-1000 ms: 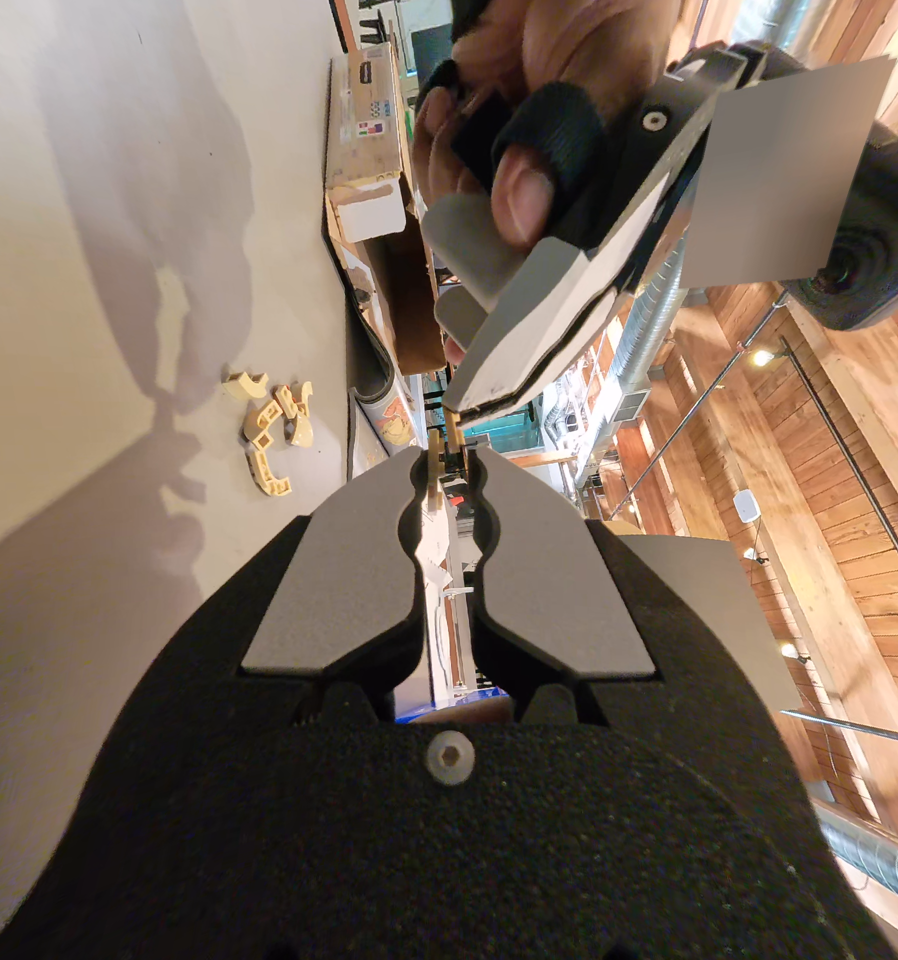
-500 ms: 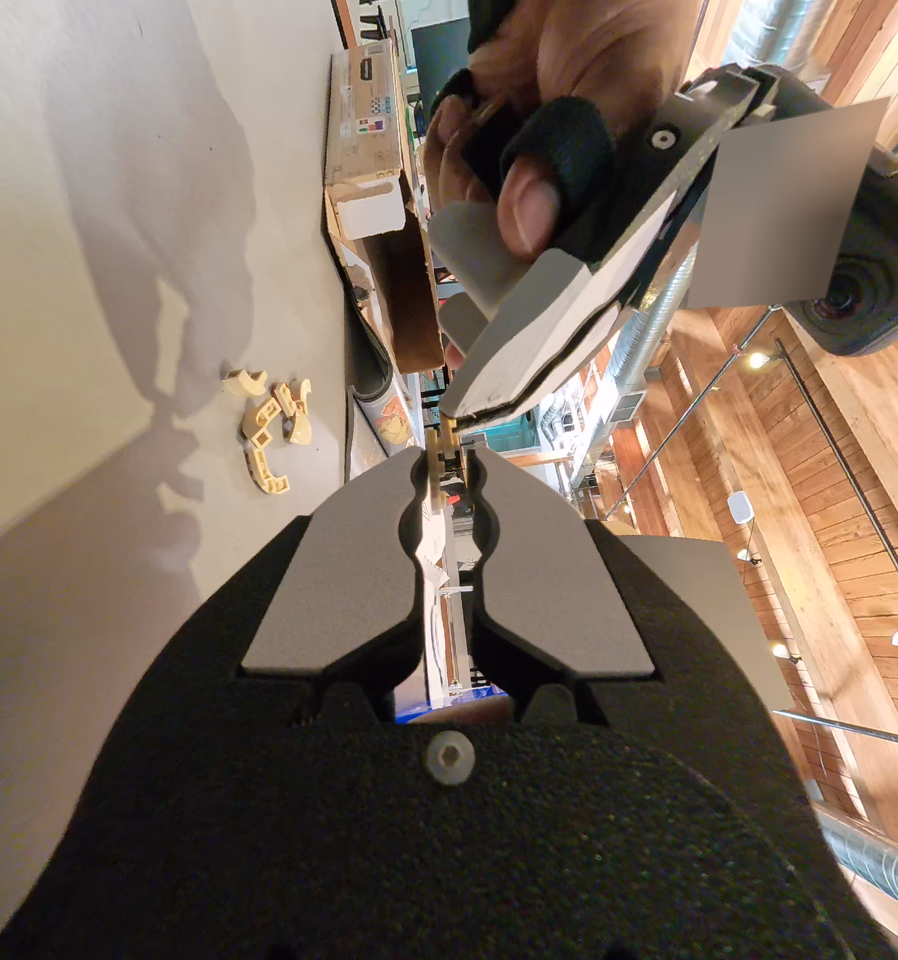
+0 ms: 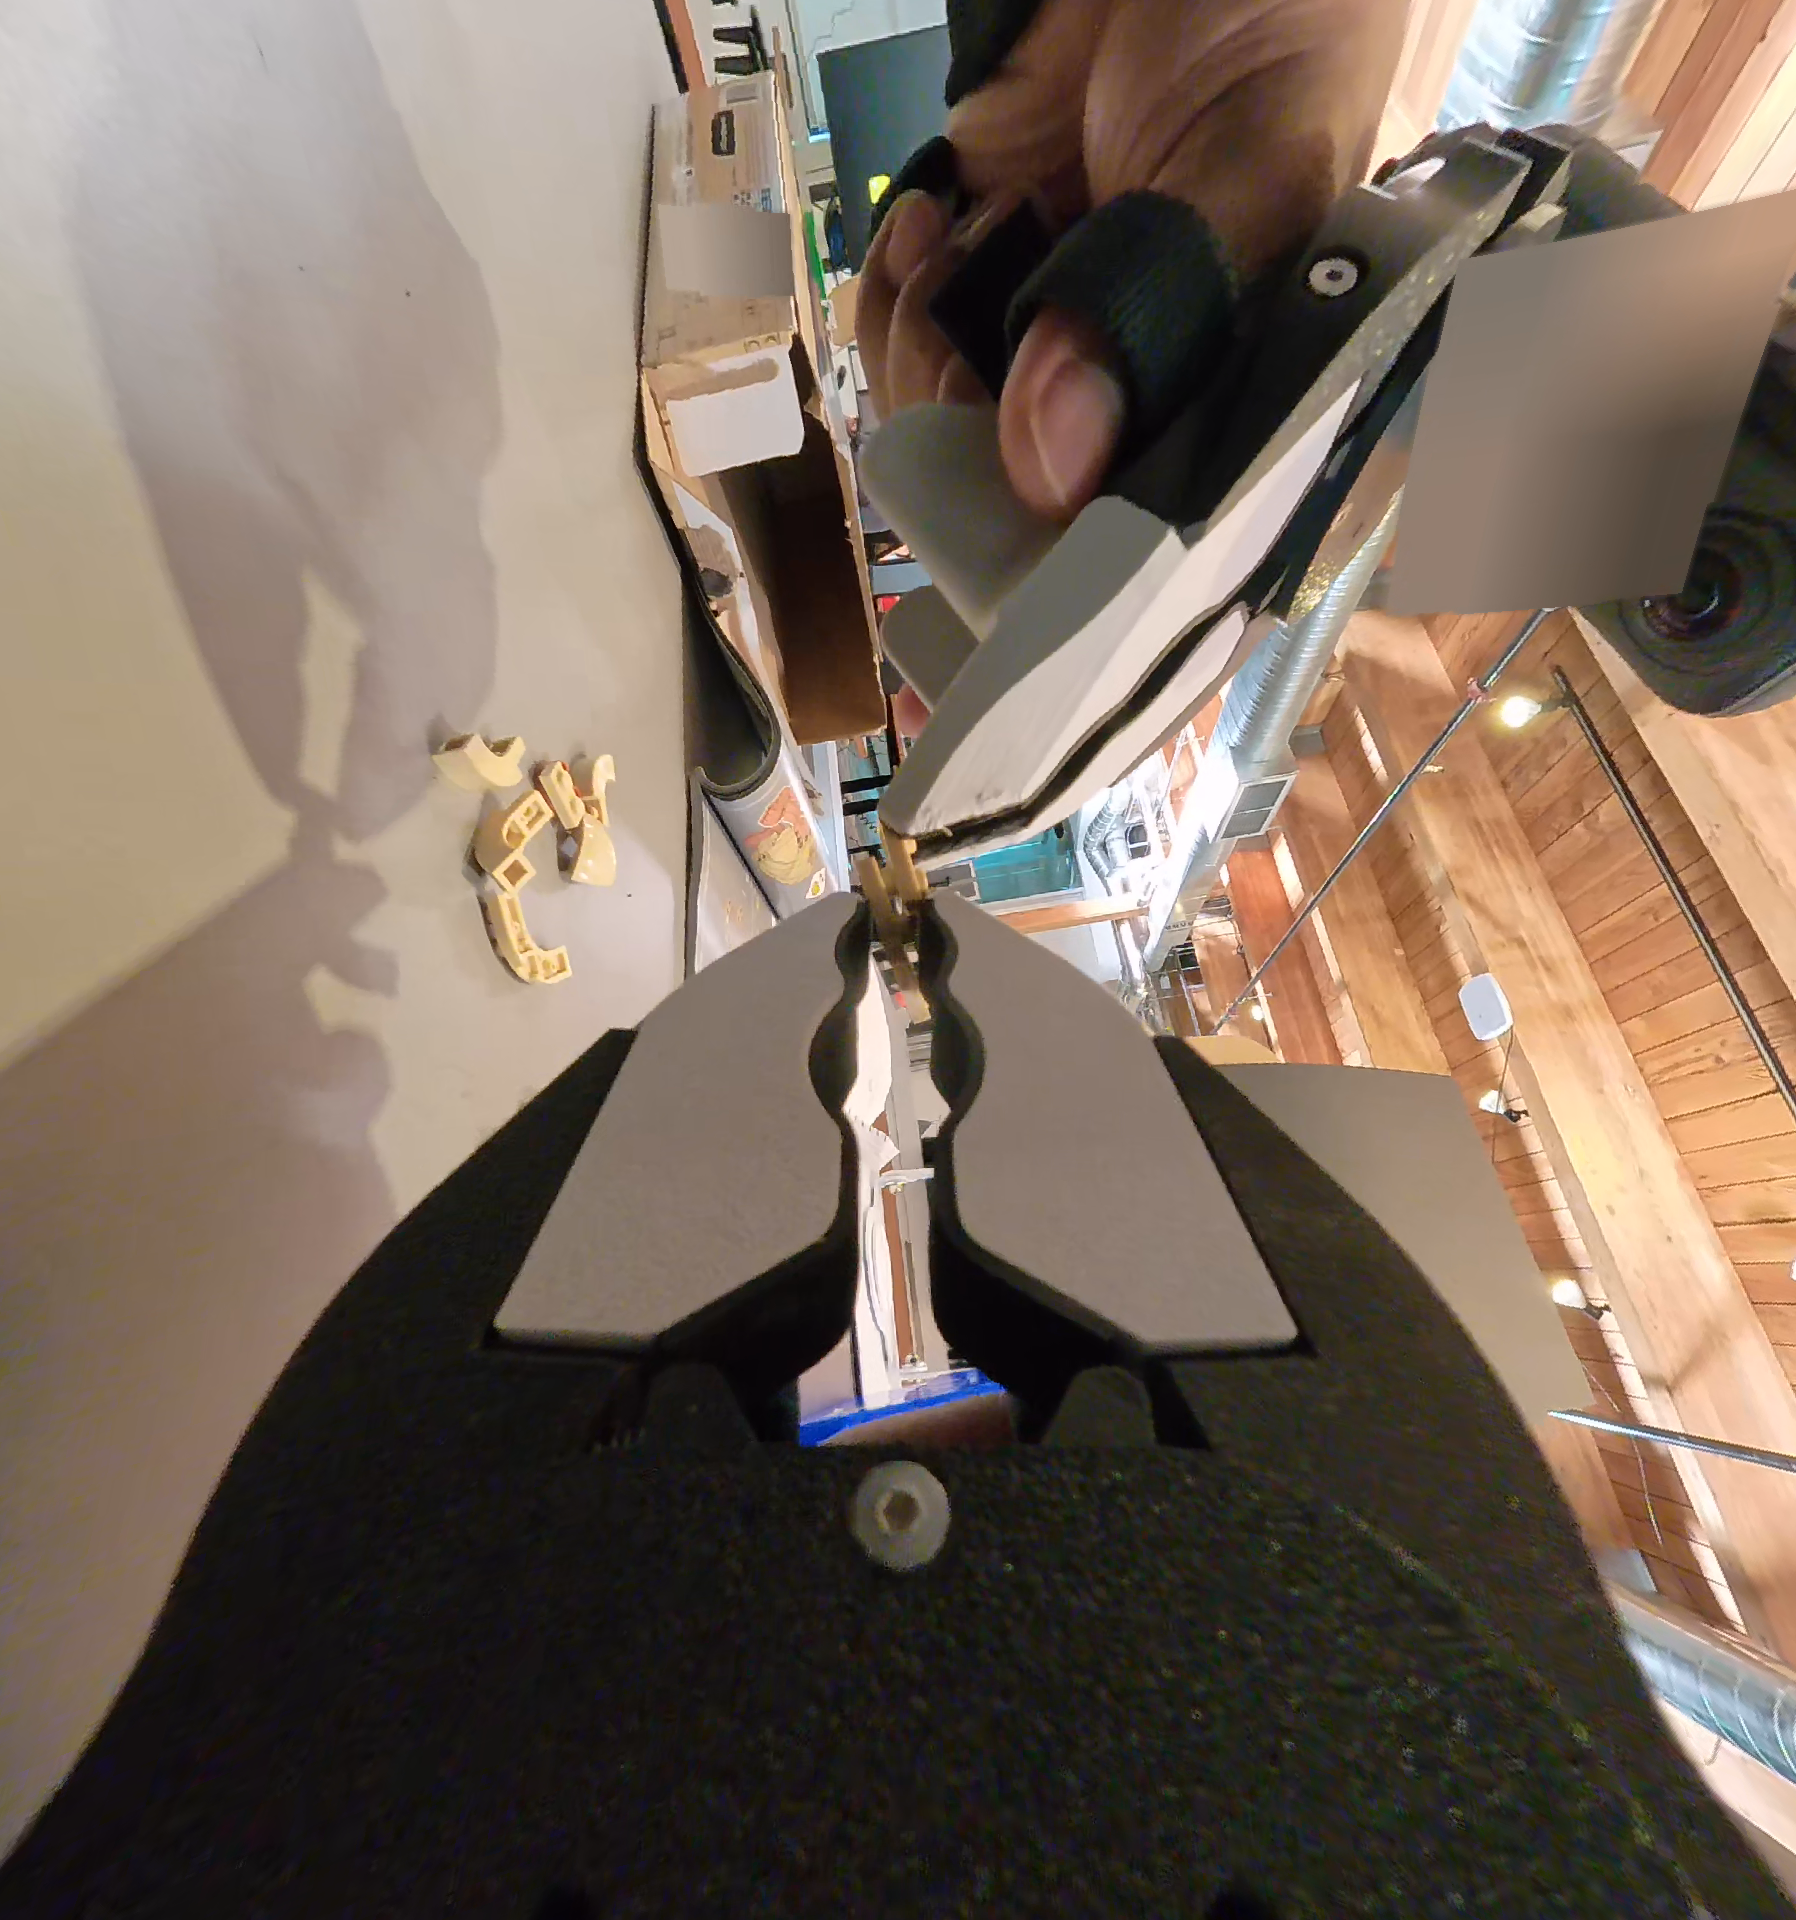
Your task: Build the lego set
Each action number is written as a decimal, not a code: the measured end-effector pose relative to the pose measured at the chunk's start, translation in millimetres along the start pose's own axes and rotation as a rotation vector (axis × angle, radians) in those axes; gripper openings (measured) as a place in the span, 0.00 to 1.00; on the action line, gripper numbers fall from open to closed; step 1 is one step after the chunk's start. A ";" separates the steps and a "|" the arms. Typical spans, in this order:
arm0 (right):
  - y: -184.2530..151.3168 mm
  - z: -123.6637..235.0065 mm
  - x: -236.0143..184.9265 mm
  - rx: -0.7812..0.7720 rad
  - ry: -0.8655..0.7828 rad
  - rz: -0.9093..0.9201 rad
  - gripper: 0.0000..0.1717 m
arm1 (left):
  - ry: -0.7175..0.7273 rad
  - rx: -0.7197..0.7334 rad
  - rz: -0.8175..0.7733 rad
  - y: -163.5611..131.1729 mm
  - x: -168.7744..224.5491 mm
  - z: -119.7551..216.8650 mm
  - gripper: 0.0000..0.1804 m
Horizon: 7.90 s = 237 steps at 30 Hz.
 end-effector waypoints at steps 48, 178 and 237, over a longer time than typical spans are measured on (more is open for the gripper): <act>-8.9 1.0 15.2 0.035 0.105 -0.407 0.04 | 0.648 0.402 -0.821 -14.6 15.8 -14.2 0.06; 0.1 6.4 10.9 0.148 0.104 -0.261 0.02 | -0.127 0.747 0.213 -38.5 0.6 -9.2 0.10; -37.1 15.2 -7.0 0.058 0.258 -0.274 0.15 | 0.261 0.205 0.141 -47.9 -18.4 -34.0 0.12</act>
Point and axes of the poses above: each gripper's, where its closed fingertips meet, z back along the fingers, y out of its top, x = y × z across the jaws, the point moved 7 cm from there along z, back along the fingers, and after that the axes turned 1 degree about -x, right-handed, at the moved point
